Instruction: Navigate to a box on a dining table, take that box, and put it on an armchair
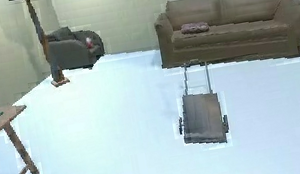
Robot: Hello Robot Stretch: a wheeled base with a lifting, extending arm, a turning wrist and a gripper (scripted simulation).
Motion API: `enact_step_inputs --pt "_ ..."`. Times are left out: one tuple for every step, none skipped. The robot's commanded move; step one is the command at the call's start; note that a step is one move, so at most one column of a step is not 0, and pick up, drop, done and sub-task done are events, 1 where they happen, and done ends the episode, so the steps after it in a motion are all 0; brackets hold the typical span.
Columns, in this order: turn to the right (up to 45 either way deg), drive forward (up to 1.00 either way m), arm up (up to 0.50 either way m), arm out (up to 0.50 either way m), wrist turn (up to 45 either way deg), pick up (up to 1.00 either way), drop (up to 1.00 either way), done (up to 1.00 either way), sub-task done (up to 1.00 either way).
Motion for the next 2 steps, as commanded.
enact_step_inputs --pt "0.0 0.35 0.0 0.0 0.0 0.0 0.0 0.0 0.0" --pt "-9.0 0.0 0.0 0.0 0.0 0.0 0.0 0.0 0.0"
